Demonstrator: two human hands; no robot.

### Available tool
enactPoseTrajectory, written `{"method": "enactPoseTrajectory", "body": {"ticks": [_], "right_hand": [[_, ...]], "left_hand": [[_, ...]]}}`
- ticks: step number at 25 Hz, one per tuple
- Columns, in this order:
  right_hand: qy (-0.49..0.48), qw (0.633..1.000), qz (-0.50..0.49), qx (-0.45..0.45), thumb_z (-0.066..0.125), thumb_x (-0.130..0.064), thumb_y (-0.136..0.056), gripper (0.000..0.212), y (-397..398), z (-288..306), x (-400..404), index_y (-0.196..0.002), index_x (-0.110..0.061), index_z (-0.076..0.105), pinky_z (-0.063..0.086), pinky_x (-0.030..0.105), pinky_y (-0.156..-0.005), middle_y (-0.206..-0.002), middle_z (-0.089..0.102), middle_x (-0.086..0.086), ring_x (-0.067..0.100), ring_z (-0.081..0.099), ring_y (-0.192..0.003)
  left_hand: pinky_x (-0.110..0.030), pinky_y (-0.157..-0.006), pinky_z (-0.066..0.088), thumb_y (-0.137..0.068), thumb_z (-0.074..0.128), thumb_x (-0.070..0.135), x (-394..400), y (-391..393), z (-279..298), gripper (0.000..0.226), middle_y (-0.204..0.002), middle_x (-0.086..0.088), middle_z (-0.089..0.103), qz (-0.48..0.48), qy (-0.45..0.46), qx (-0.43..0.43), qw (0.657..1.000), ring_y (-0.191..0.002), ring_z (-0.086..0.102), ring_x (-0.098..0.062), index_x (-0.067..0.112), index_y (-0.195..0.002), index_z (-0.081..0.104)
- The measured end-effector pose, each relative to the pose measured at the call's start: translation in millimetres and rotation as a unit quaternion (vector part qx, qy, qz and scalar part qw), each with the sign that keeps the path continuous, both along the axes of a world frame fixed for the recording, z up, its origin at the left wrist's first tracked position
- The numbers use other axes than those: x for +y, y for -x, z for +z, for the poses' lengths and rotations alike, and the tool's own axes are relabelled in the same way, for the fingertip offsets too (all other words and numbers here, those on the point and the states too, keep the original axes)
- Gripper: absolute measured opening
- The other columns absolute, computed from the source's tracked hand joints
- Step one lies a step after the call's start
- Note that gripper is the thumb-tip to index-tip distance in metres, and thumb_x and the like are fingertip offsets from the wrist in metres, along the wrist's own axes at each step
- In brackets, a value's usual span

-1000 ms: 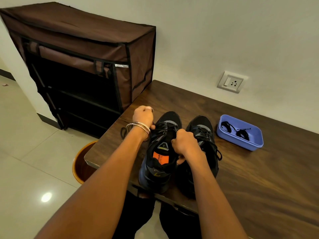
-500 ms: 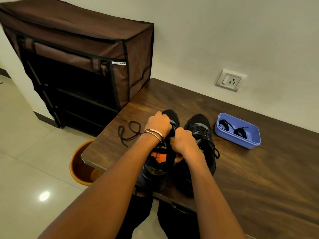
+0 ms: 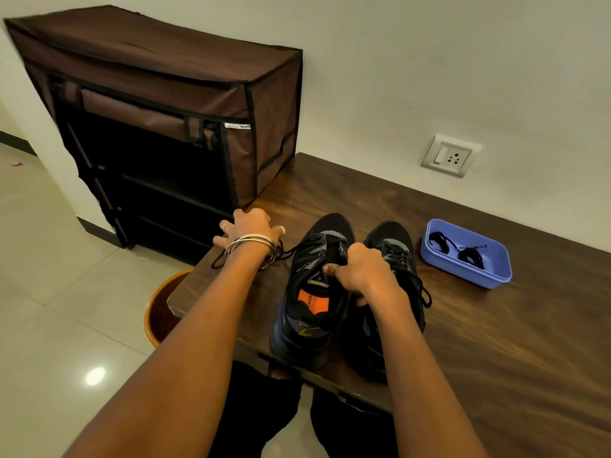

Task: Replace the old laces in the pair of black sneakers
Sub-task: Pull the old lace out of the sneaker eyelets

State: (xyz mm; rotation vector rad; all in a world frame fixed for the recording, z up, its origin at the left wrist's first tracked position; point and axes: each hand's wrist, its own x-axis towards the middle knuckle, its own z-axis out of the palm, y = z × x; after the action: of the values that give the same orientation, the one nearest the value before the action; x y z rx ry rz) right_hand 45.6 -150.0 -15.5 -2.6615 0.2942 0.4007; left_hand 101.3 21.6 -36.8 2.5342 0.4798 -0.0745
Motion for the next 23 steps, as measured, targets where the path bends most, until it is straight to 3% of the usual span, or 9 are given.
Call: {"method": "enactPoseTrajectory", "body": {"ticks": [1, 3, 5, 7, 9, 12, 17, 20, 23], "right_hand": [[0.018, 0.999, 0.002, -0.041, 0.065, -0.04, -0.092, 0.036, -3.2, -0.4, -1.1, -0.08, -0.014, 0.044, 0.052, 0.041, -0.073, -0.097, 0.055, 0.011, 0.036, 0.061, -0.093], [0.046, 0.987, 0.022, -0.15, 0.065, -0.032, -0.093, 0.021, -10.7, -2.7, -1.7, -0.09, -0.013, 0.058, 0.046, 0.038, -0.075, -0.107, 0.057, 0.015, 0.037, 0.057, -0.103], [0.055, 0.978, 0.056, -0.194, 0.059, -0.015, -0.093, 0.024, -17.4, -8.0, -1.4, -0.116, -0.011, 0.064, 0.047, 0.039, -0.087, -0.12, 0.053, 0.016, 0.037, 0.052, -0.113], [0.055, 0.976, 0.088, -0.193, 0.052, -0.007, -0.092, 0.034, -21.9, -13.8, 2.3, -0.124, -0.011, 0.064, 0.046, 0.039, -0.093, -0.122, 0.05, 0.017, 0.036, 0.05, -0.115], [0.074, 0.972, 0.108, -0.193, 0.05, -0.006, -0.092, 0.033, -24.0, -19.8, 7.3, -0.121, -0.009, 0.066, 0.046, 0.038, -0.088, -0.122, 0.049, 0.016, 0.036, 0.049, -0.114], [0.123, 0.971, 0.092, -0.181, 0.053, -0.007, -0.093, 0.027, -26.1, -22.4, 14.4, -0.117, -0.007, 0.065, 0.044, 0.036, -0.08, -0.126, 0.046, 0.013, 0.034, 0.046, -0.114], [0.158, 0.963, 0.05, -0.211, 0.048, -0.005, -0.097, 0.02, -23.3, -22.1, 28.3, -0.11, -0.002, 0.063, 0.048, 0.041, -0.084, -0.125, 0.051, 0.015, 0.035, 0.05, -0.113], [0.069, 0.968, -0.011, -0.243, 0.057, -0.012, -0.095, 0.014, -24.7, -27.8, 23.9, -0.104, -0.005, 0.064, 0.044, 0.037, -0.076, -0.113, 0.057, 0.014, 0.032, 0.056, -0.104], [-0.185, 0.931, -0.209, -0.233, 0.059, -0.017, -0.094, 0.008, -25.8, -28.2, 17.9, -0.089, -0.01, 0.06, 0.039, 0.032, -0.068, -0.091, 0.06, 0.006, 0.026, 0.057, -0.087]], "left_hand": [[-0.052, -0.105, 0.031, -0.085, 0.068, 0.045, 0.4, 2.2, 6.9, 0.035, -0.136, -0.006, 0.048, -0.034, 0.004, -0.015, 0.999, -0.131, 0.036, -0.036, 0.027, -0.115, 0.066], [-0.039, -0.093, 0.046, -0.082, 0.073, 0.041, -4.5, 4.6, 15.3, 0.042, -0.125, -0.002, 0.06, -0.148, 0.14, -0.021, 0.979, -0.118, 0.053, -0.025, 0.021, -0.118, 0.065], [-0.031, -0.079, 0.052, -0.075, 0.079, 0.041, -15.4, 16.4, 17.1, 0.053, -0.115, 0.001, 0.064, -0.27, 0.202, 0.067, 0.939, -0.103, 0.061, -0.019, 0.018, -0.12, 0.063], [-0.038, -0.086, 0.053, -0.065, 0.082, 0.049, -23.1, 19.8, 7.7, 0.07, -0.119, -0.004, 0.056, -0.334, 0.07, 0.112, 0.933, -0.101, 0.059, -0.023, 0.017, -0.122, 0.058], [-0.039, -0.087, 0.051, -0.067, 0.079, 0.05, -28.8, 21.1, -2.4, 0.072, -0.119, -0.008, 0.044, -0.315, -0.013, 0.089, 0.945, -0.1, 0.055, -0.03, 0.017, -0.125, 0.052], [-0.04, -0.082, 0.047, -0.082, 0.065, 0.036, -36.1, 29.6, -3.5, 0.054, -0.125, -0.013, 0.041, -0.273, -0.043, 0.042, 0.96, -0.103, 0.055, -0.037, 0.011, -0.128, 0.049], [-0.044, -0.09, 0.045, -0.091, 0.053, 0.032, -46.0, 42.7, 0.9, 0.04, -0.127, -0.016, 0.045, -0.248, -0.067, 0.009, 0.966, -0.11, 0.053, -0.043, 0.007, -0.122, 0.056], [-0.043, -0.089, 0.046, -0.094, 0.051, 0.031, -53.6, 46.9, 0.3, 0.04, -0.13, -0.016, 0.043, -0.242, -0.08, 0.008, 0.967, -0.11, 0.054, -0.042, 0.006, -0.125, 0.054], [-0.043, -0.091, 0.046, -0.093, 0.055, 0.03, -56.8, 46.7, -1.2, 0.044, -0.134, -0.017, 0.039, -0.249, -0.092, 0.024, 0.964, -0.113, 0.051, -0.042, 0.006, -0.13, 0.051]]}}
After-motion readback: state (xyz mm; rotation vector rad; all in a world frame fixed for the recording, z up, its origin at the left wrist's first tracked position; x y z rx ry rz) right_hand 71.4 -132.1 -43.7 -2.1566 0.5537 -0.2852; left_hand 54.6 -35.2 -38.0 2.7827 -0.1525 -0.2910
